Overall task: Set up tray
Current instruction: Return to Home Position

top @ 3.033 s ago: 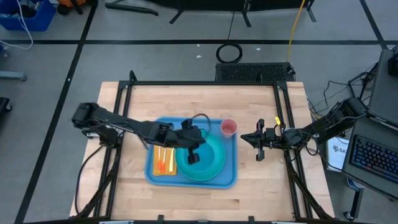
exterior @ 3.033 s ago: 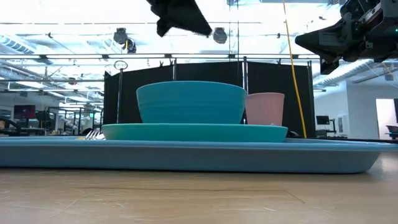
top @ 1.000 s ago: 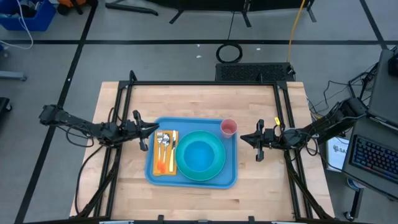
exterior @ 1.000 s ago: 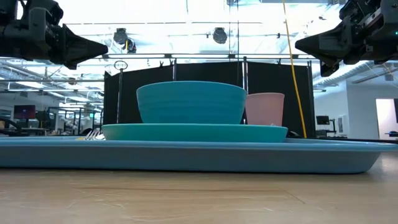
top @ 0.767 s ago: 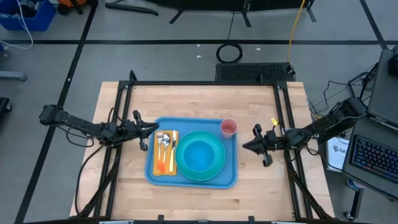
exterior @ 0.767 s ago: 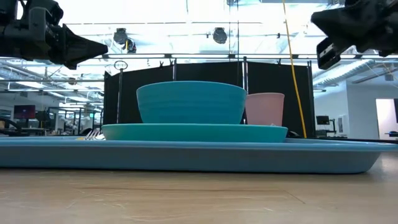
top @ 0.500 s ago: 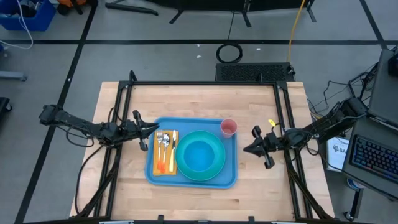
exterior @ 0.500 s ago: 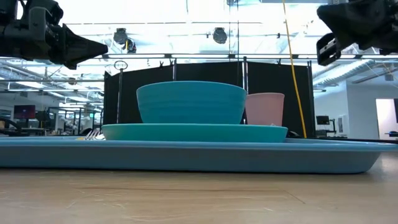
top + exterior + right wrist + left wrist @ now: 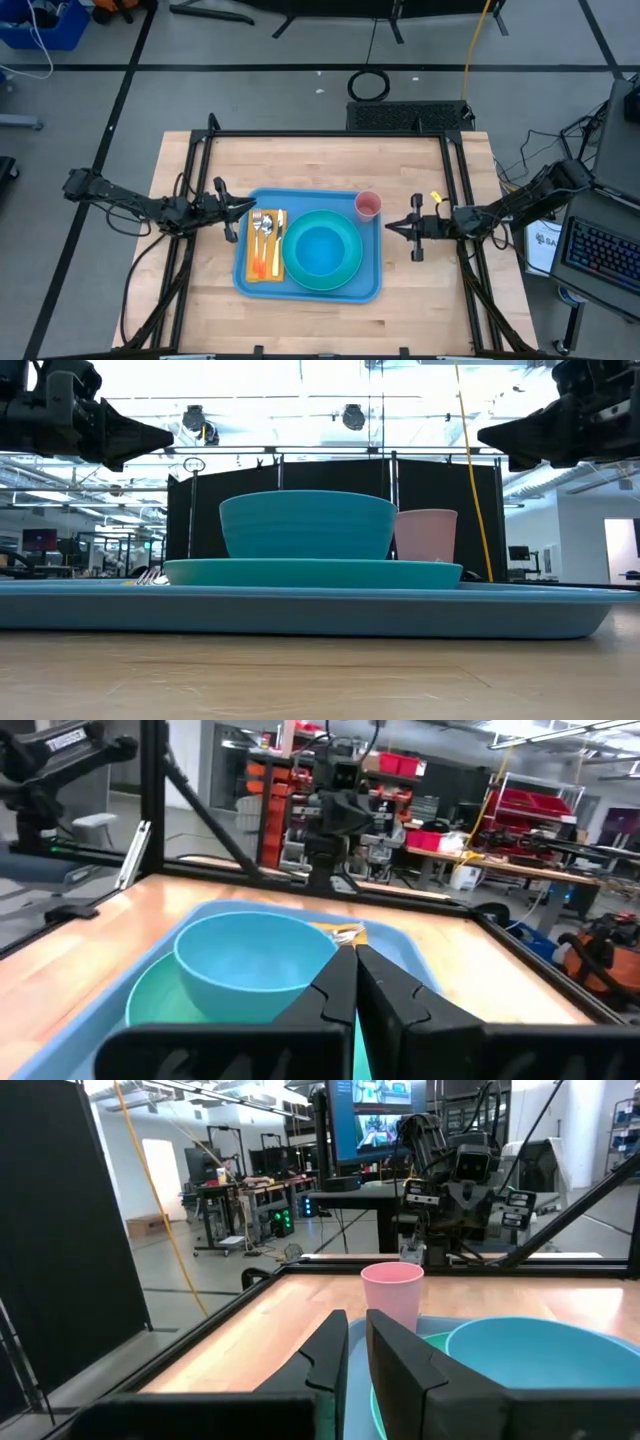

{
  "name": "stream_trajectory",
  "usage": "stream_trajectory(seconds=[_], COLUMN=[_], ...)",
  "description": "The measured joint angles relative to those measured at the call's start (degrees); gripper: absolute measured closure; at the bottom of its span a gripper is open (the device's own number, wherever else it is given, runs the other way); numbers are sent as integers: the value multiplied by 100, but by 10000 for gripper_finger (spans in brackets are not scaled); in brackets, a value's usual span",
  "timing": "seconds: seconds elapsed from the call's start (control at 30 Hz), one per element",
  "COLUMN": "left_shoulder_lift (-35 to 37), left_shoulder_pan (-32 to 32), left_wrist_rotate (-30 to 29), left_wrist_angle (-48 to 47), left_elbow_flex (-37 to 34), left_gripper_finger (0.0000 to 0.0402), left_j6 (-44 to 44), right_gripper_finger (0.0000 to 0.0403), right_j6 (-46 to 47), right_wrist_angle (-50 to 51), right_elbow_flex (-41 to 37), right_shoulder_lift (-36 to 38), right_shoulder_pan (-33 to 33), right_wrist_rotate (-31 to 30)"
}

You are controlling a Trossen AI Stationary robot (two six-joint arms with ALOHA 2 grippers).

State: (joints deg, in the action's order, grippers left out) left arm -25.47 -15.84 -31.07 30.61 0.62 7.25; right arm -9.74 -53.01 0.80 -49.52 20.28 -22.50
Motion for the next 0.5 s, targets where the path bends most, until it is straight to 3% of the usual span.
stream_trajectory(seconds=[0.5], left_shoulder_lift=[0], left_shoulder_pan=[0], left_wrist_rotate=[0], left_wrist_angle=[0], left_elbow_flex=[0], left_gripper_finger=[355], left_j6=[0], right_gripper_finger=[403], right_j6=[-194], right_wrist_angle=[19], right_elbow_flex=[0], right_shoulder_lift=[3], right_shoulder_pan=[-198], right_wrist_rotate=[2])
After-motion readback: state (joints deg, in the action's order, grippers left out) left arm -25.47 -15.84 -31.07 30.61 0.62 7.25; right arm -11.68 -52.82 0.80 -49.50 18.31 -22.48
